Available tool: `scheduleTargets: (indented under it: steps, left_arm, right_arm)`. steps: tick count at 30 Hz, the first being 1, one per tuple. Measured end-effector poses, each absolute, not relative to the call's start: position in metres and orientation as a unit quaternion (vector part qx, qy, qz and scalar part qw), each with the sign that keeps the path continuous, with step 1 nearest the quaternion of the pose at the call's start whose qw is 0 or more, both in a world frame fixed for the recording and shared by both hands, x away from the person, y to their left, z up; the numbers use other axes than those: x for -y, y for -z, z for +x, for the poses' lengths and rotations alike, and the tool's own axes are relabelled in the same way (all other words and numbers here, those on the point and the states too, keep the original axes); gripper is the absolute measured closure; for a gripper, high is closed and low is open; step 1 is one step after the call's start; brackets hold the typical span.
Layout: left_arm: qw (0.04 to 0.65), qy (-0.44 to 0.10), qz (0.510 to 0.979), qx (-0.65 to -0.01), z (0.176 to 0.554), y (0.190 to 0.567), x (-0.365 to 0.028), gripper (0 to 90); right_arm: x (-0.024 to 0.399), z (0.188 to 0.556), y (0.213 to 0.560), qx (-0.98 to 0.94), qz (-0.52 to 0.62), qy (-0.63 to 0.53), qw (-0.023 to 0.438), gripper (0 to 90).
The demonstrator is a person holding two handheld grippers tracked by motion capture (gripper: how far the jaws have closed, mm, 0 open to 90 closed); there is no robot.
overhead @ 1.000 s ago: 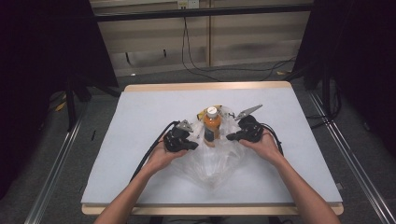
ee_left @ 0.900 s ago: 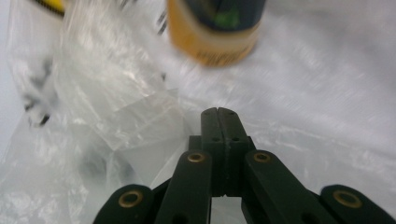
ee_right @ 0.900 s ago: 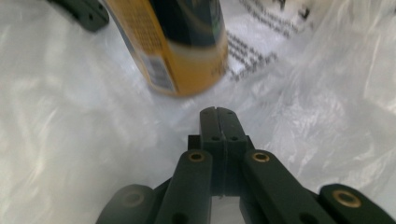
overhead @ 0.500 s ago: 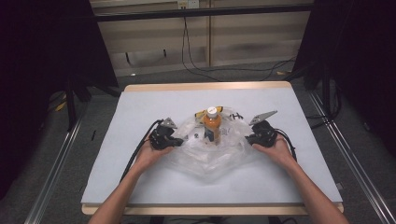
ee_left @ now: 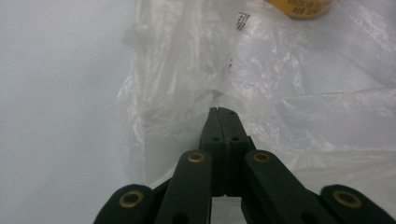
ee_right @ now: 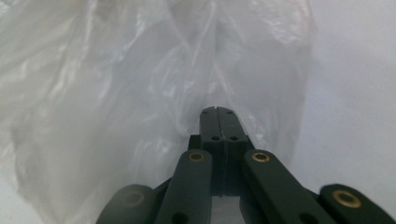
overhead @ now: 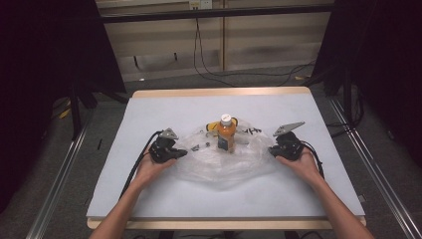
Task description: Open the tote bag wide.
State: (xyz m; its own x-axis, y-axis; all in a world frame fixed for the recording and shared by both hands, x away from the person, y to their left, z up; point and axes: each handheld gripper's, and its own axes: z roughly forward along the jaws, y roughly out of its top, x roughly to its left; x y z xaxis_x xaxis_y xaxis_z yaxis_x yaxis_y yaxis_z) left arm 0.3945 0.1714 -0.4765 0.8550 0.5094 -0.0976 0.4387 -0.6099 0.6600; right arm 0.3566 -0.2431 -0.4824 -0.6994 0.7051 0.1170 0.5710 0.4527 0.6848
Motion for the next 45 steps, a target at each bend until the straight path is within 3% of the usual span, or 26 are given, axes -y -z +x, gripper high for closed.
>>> scheduleTargets:
  steps: [11, 15, 27, 29, 30, 33, 35, 37, 40, 41, 45]
  left_arm:
    - [0.365, -0.035, 0.897, -0.247, 0.387, 0.477, -0.160, 90.0]
    - [0.402, -0.035, 0.881, -0.247, 0.382, 0.471, -0.161, 89.9]
    - [0.485, -0.052, 0.833, -0.260, 0.377, 0.453, -0.173, 80.3]
    - [0.498, -0.057, 0.825, -0.259, 0.374, 0.449, -0.177, 71.9]
    - [0.501, -0.063, 0.823, -0.259, 0.373, 0.447, -0.178, 71.9]
    - [0.513, -0.085, 0.813, -0.264, 0.369, 0.440, -0.182, 57.7]
    - [0.520, -0.114, 0.801, -0.274, 0.365, 0.435, -0.184, 43.6]
    - [0.536, -0.109, 0.788, -0.282, 0.361, 0.430, -0.188, 30.7]
    - [0.541, -0.134, 0.785, -0.271, 0.347, 0.425, -0.194, 19.3]
    - [0.541, -0.137, 0.785, -0.269, 0.343, 0.424, -0.196, 13.7]
    - [0.538, -0.131, 0.785, -0.277, 0.327, 0.428, -0.208, 7.0]
  right_arm:
    - [0.231, 0.362, 0.487, -0.827, 0.395, -0.392, 0.079, 90.0]
    - [0.236, 0.361, 0.482, -0.814, 0.400, -0.414, 0.080, 90.0]
    - [0.252, 0.346, 0.454, -0.753, 0.406, -0.500, 0.133, 89.8]
    - [0.254, 0.345, 0.451, -0.747, 0.407, -0.508, 0.136, 84.6]
    - [0.255, 0.343, 0.449, -0.741, 0.412, -0.510, 0.145, 78.7]
    - [0.258, 0.337, 0.442, -0.731, 0.416, -0.518, 0.156, 71.9]
    - [0.262, 0.331, 0.438, -0.721, 0.416, -0.530, 0.161, 56.5]
    - [0.265, 0.325, 0.434, -0.709, 0.423, -0.539, 0.171, 40.1]
    - [0.271, 0.311, 0.427, -0.694, 0.417, -0.558, 0.183, 19.3]
    - [0.273, 0.300, 0.425, -0.691, 0.415, -0.562, 0.187, 7.9]
    - [0.275, 0.282, 0.426, -0.683, 0.412, -0.566, 0.210, 0.3]
